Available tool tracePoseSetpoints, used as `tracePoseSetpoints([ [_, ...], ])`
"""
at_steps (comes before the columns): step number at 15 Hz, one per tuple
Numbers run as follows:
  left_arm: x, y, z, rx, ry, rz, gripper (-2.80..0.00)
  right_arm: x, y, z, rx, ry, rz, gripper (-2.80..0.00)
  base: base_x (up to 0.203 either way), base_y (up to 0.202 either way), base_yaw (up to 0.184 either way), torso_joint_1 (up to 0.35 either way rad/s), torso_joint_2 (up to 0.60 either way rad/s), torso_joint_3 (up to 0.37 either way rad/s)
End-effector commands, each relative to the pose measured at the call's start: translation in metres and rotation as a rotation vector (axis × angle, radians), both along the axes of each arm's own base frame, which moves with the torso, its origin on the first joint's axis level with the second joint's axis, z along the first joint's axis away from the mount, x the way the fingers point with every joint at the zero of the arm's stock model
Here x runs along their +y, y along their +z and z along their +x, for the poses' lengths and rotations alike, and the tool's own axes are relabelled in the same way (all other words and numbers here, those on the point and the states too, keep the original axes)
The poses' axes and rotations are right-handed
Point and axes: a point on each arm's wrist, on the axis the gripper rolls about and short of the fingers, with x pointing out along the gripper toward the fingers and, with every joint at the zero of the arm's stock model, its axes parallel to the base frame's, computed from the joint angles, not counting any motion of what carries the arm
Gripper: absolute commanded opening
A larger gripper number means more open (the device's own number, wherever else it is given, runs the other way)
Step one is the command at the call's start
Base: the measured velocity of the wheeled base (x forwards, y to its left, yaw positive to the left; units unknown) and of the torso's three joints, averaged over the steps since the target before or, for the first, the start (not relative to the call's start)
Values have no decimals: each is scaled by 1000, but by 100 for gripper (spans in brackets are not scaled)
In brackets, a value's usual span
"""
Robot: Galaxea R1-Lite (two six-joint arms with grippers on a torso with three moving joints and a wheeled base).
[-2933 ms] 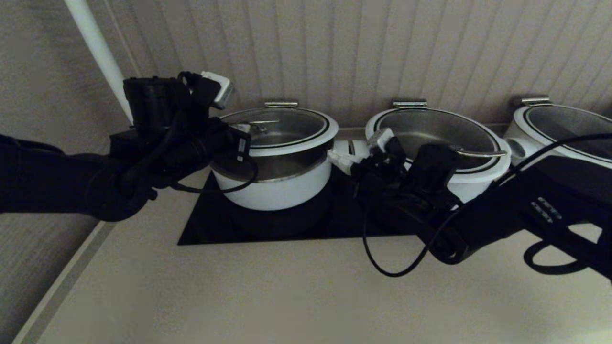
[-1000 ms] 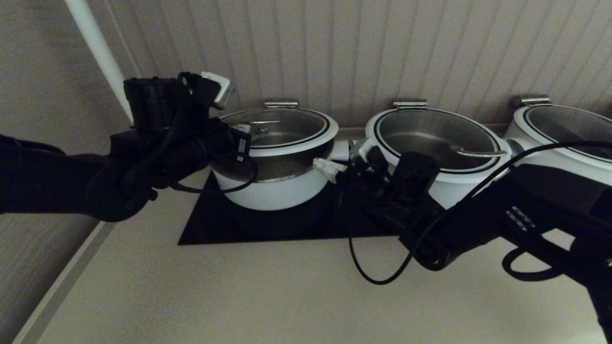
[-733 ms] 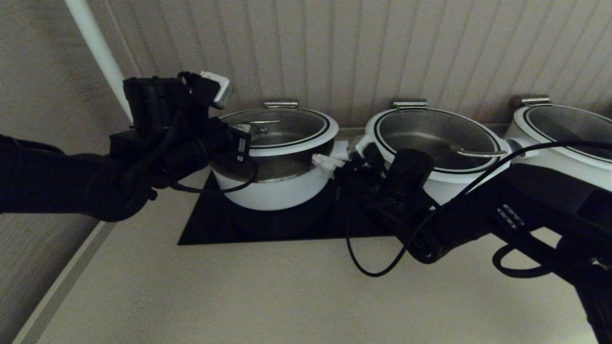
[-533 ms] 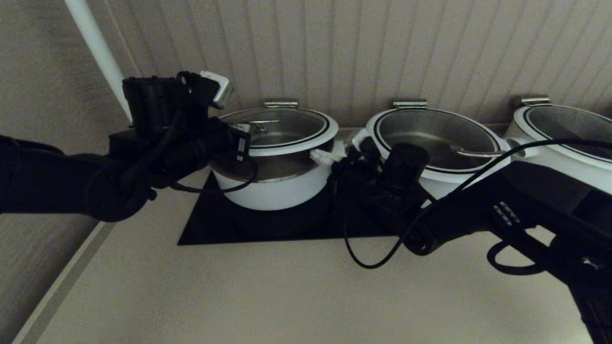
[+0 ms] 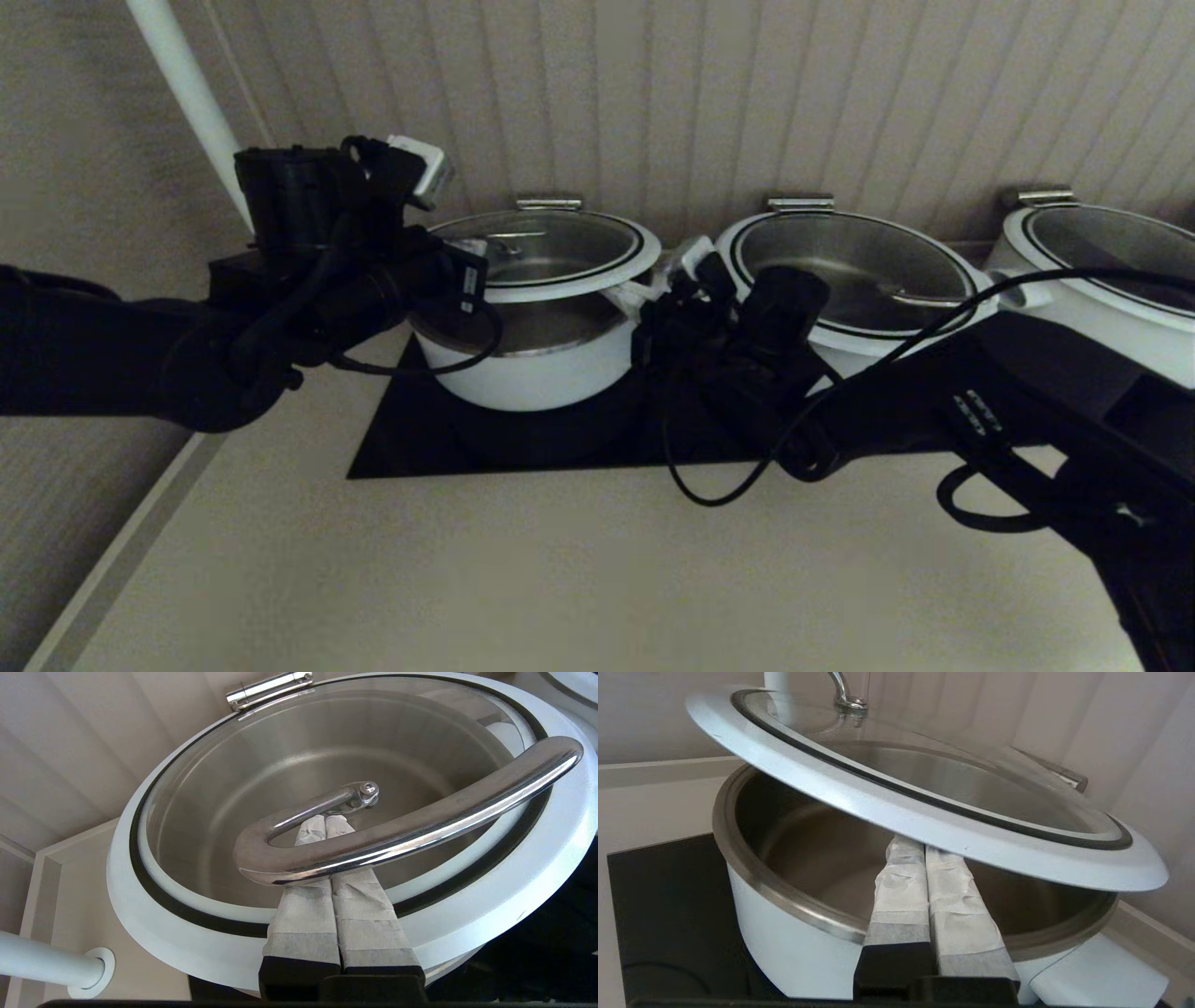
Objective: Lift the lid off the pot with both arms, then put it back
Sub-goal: Hold the pot lid with the right arm
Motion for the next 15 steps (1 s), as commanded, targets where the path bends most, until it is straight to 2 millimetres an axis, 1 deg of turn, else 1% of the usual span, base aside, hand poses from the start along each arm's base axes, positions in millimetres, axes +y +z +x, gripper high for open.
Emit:
tracePoseSetpoints([
  [1,0,1,0,-4,0,-1,-280,2,9,2,-19,4,9,-280,0,0,0,0,0,0],
  [2,0,1,0,-5,0,-1,-280,4,13,4,-31,4,17,-280,0,0,0,0,0,0],
  [4,1,2,-2,-8,0,-2,-280,6,17,8,-33,4,17,-280,0,0,0,0,0,0],
  [7,2,2,-5,-3,1,-1,-280,6,14,10,-30,3,16,-280,0,0,0,0,0,0],
  [11,5,-6,-13,26,0,11,-280,6,12,10,-27,3,14,-280,0,0,0,0,0,0],
  [15,7,1,-18,11,0,7,-280,7,12,10,-25,4,13,-280,0,0,0,0,0,0],
])
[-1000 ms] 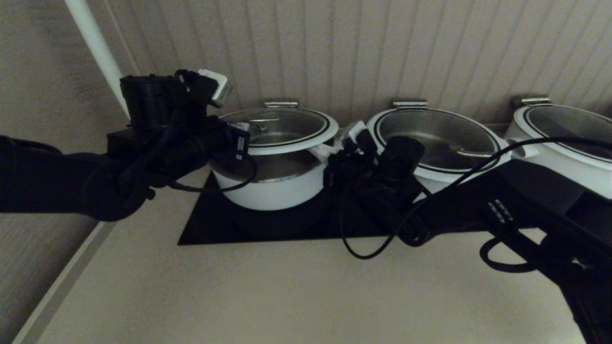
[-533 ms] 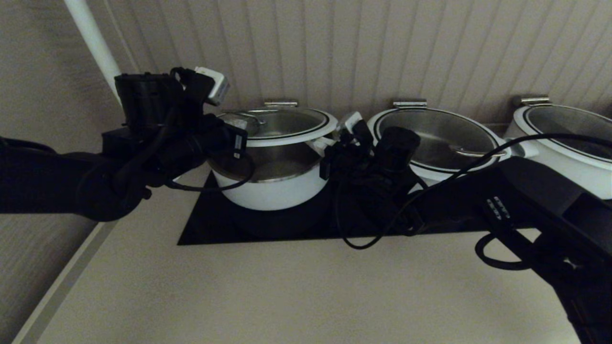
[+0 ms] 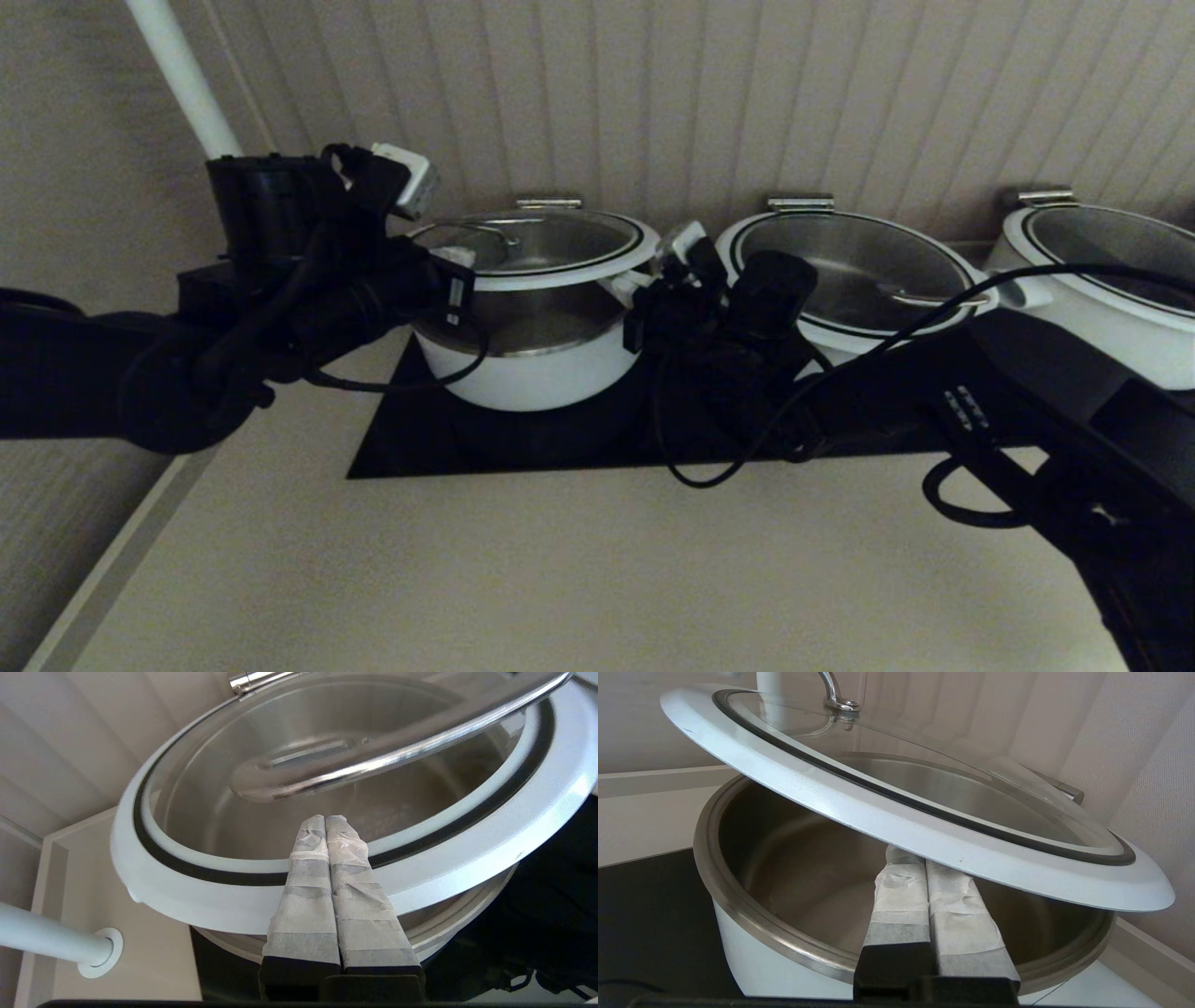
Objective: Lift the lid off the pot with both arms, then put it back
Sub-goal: Hold the pot lid with the right arm
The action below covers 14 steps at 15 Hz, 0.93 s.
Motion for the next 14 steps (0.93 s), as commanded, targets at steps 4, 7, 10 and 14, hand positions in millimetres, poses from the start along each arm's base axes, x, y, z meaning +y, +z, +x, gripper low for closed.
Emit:
tracePoseSetpoints([
  [4,7,19,-19,-5,-1,-1,-280,0,0,0,-8,2,2,-280,0,0,0,0,0,0],
  [7,10,28,-28,-21,1,-8,-280,1,2,1,-15,2,6,-280,0,0,0,0,0,0],
  [10,16,38,-42,-12,0,-3,-280,0,5,2,-20,0,9,-280,0,0,0,0,0,0],
  [14,23,38,-63,1,0,2,-280,0,5,2,-20,0,9,-280,0,0,0,0,0,0],
])
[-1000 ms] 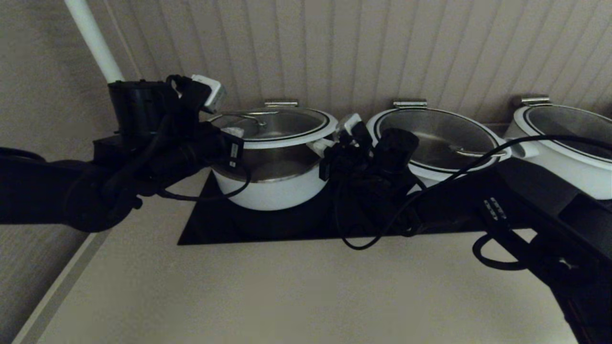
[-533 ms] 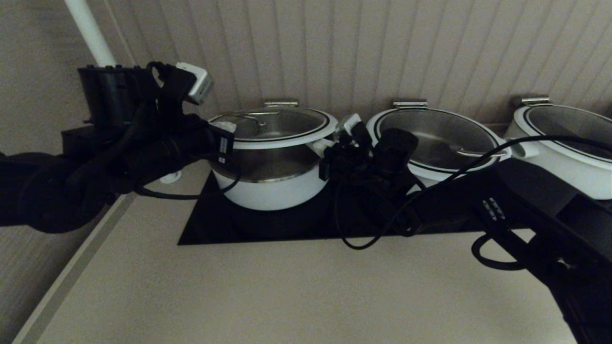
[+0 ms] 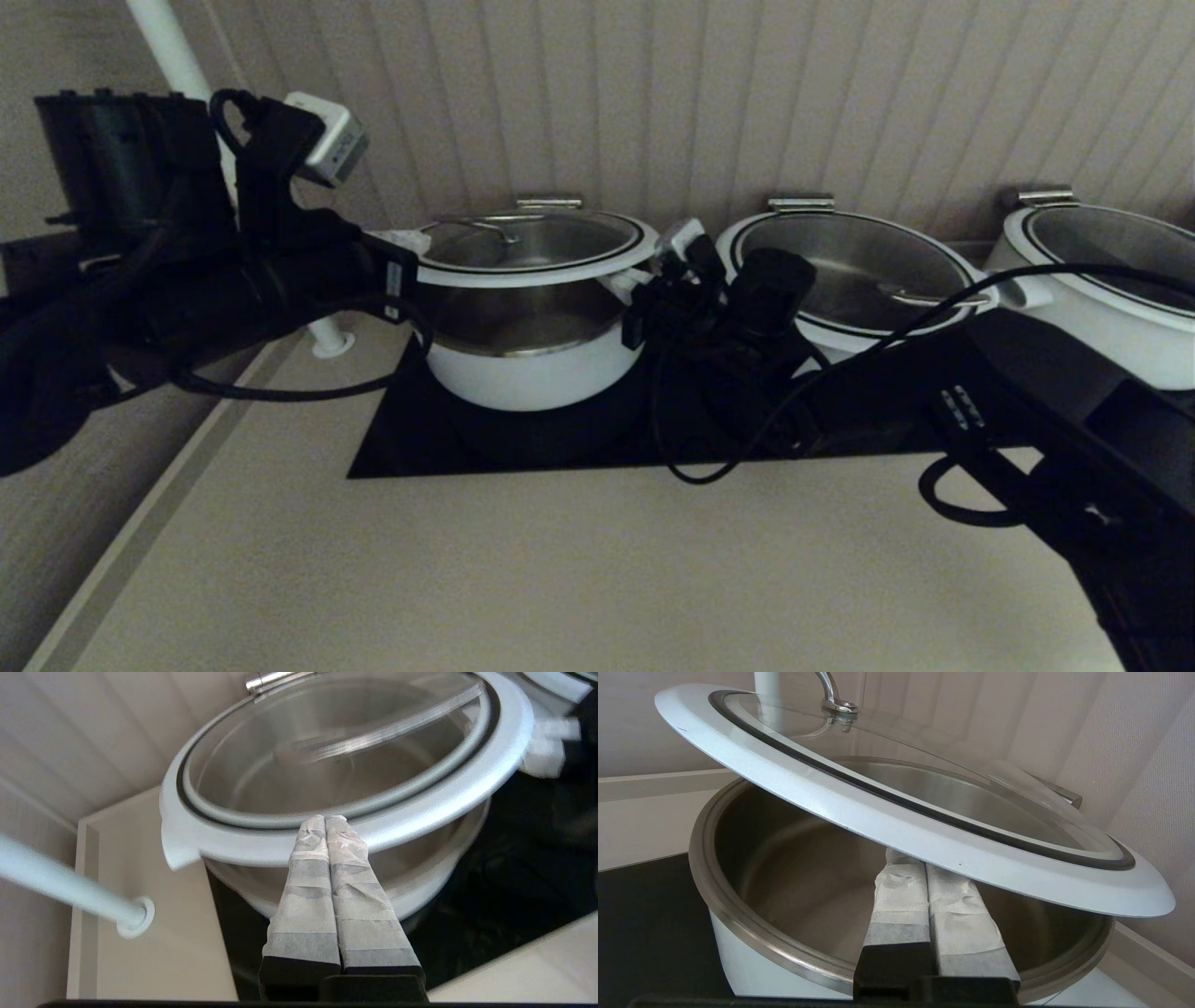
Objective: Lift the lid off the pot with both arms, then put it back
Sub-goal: Hold the pot lid with the right arm, then open the pot lid completely
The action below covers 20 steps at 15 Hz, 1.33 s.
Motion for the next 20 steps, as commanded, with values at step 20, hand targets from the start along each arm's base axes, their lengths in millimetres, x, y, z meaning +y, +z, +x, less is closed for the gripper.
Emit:
tracePoseSetpoints([
  [20,12,-64,-55,175,-29,28,-280,2,2,8,-9,-2,2,-280,0,0,0,0,0,0],
])
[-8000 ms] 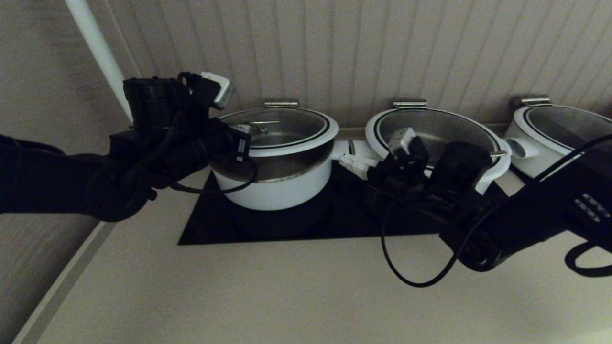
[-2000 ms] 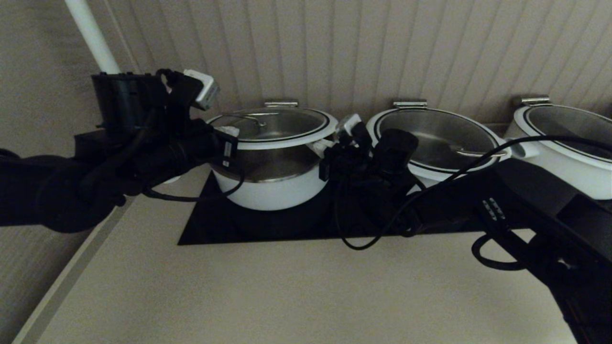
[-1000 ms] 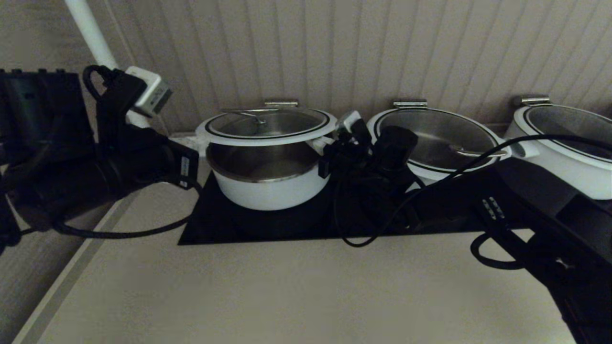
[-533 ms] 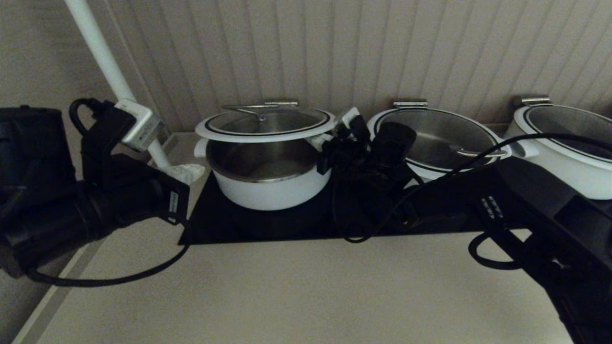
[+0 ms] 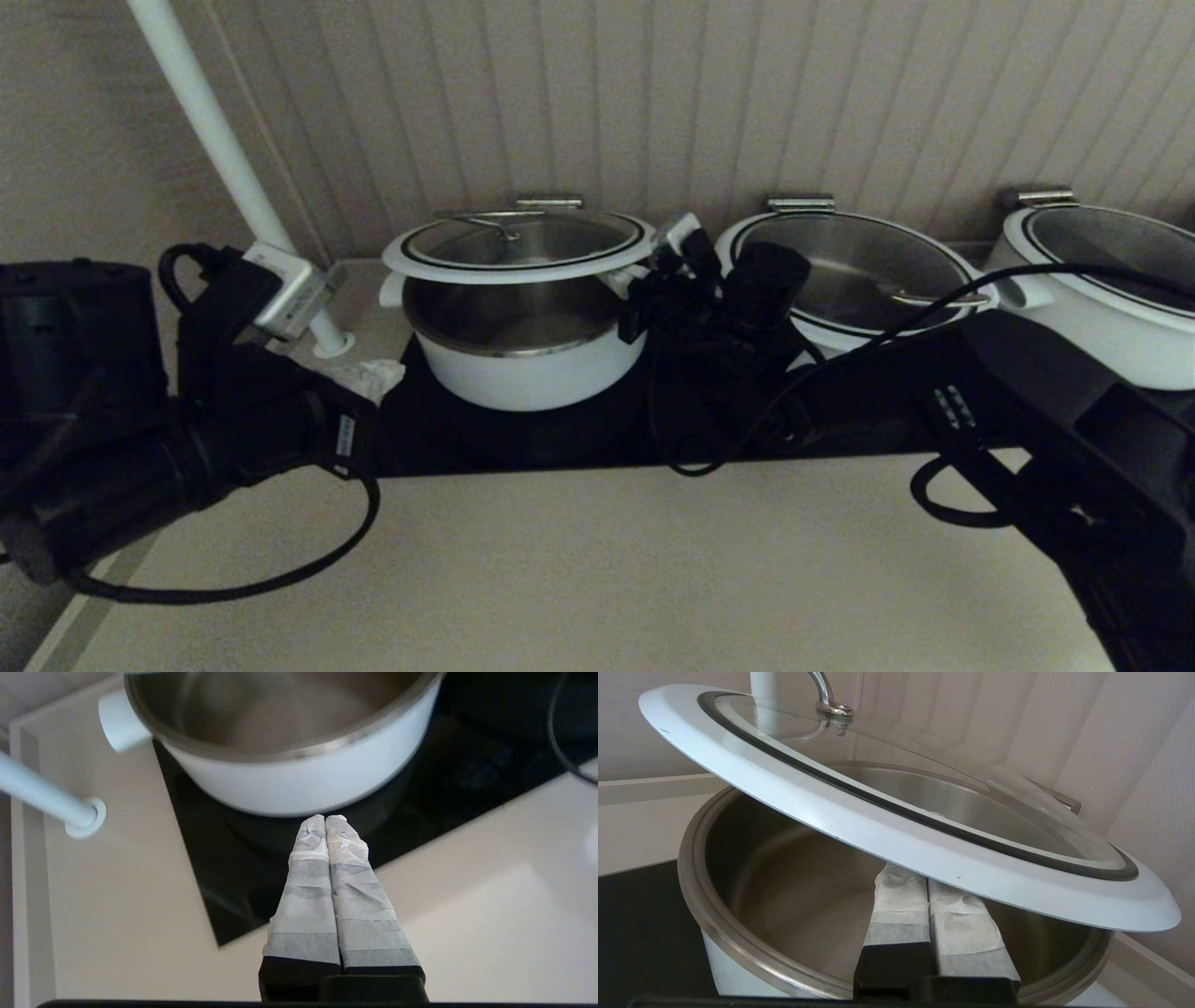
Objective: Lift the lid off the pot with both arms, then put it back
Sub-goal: Open the pot lid completely
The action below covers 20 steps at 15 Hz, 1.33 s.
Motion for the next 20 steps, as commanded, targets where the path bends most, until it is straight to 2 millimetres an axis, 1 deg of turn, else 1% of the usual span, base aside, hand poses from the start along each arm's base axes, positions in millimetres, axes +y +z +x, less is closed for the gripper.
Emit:
tracePoseSetpoints([
  [1,-6,-9,14,-2,2,-1,-280,0,0,0,-8,2,2,-280,0,0,0,0,0,0],
  [3,-11,-12,27,-40,4,-16,-280,0,3,2,-16,1,6,-280,0,0,0,0,0,0],
  [8,-21,-20,51,-23,6,-14,-280,1,-1,3,-11,1,3,-280,0,0,0,0,0,0],
  [11,-27,-23,65,-39,6,-21,-280,3,1,6,-16,1,6,-280,0,0,0,0,0,0],
  [13,-30,-23,73,-68,7,-31,-280,4,4,8,-24,1,11,-280,0,0,0,0,0,0],
  [20,-39,-15,96,-105,31,-55,-280,5,3,9,-19,1,8,-280,0,0,0,0,0,0],
])
